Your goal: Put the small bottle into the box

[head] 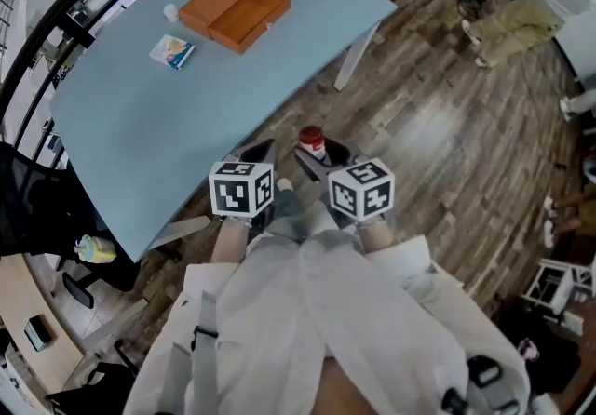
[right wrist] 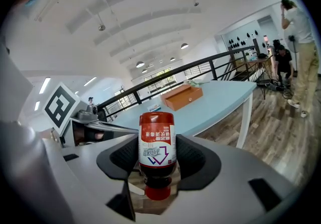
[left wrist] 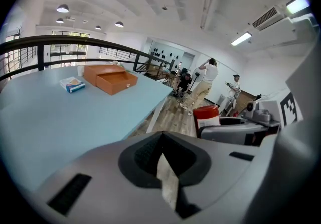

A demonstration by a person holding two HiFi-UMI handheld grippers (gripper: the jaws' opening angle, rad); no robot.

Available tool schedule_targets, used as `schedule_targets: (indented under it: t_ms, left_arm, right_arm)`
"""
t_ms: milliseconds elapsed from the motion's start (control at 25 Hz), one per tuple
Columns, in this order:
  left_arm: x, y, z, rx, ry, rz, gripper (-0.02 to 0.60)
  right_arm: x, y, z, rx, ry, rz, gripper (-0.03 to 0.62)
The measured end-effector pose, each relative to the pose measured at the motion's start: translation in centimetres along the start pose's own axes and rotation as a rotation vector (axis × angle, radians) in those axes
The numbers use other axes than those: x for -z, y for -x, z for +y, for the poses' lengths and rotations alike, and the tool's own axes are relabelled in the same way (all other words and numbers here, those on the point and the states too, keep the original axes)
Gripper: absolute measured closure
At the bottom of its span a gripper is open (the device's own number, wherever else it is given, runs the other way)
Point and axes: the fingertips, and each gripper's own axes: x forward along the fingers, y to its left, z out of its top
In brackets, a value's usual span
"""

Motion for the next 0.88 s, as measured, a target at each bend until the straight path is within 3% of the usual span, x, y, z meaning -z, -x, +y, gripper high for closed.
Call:
schedule_targets:
  t_ms: [400,640,880]
  left_arm:
    - [-7.9,-3.4,4.7,0.017,-0.036,-0.045,0.577]
    - [-9.3,-5.7,5.7,0.05,-0.058,-0.023,0.577]
    - [-10.2,-6.8,6.9,0.047,-0.022,-0.014,0.578]
  right_arm:
    - [-6.6,-7.1,-2.4,0.001,0.023,-0.015,0.376]
    - [-7.6,-9.6,-3.8,0.007,0.007,0.0,0.376]
    - [-8.5,-10.2,-5.8,0.034,-0.006,0.01,0.376]
